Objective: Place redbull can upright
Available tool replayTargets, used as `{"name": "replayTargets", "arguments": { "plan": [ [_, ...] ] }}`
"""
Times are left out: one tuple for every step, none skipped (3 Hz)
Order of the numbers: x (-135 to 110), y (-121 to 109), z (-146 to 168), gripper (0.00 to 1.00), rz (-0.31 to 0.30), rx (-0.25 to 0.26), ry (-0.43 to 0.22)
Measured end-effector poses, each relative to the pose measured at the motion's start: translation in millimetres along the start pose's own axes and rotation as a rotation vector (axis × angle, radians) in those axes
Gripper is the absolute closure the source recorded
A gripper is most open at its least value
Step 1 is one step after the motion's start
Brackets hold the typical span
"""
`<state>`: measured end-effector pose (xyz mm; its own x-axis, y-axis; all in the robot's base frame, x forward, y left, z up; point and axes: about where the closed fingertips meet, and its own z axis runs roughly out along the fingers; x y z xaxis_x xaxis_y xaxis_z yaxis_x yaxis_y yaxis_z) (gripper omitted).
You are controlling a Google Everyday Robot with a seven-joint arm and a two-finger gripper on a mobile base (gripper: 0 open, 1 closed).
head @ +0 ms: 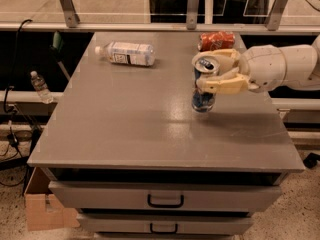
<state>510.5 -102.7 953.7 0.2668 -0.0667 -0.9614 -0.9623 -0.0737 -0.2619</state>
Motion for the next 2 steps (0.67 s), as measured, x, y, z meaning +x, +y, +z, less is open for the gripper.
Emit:
{"name": "replayTargets", "arguments": {
  "plan": [
    [10.4,4.1,5.2,0.59,0.004,-0.036,0.001],
    [17.8,6.3,10.4,0.36,0.009,-0.067,0.011]
  ]
}}
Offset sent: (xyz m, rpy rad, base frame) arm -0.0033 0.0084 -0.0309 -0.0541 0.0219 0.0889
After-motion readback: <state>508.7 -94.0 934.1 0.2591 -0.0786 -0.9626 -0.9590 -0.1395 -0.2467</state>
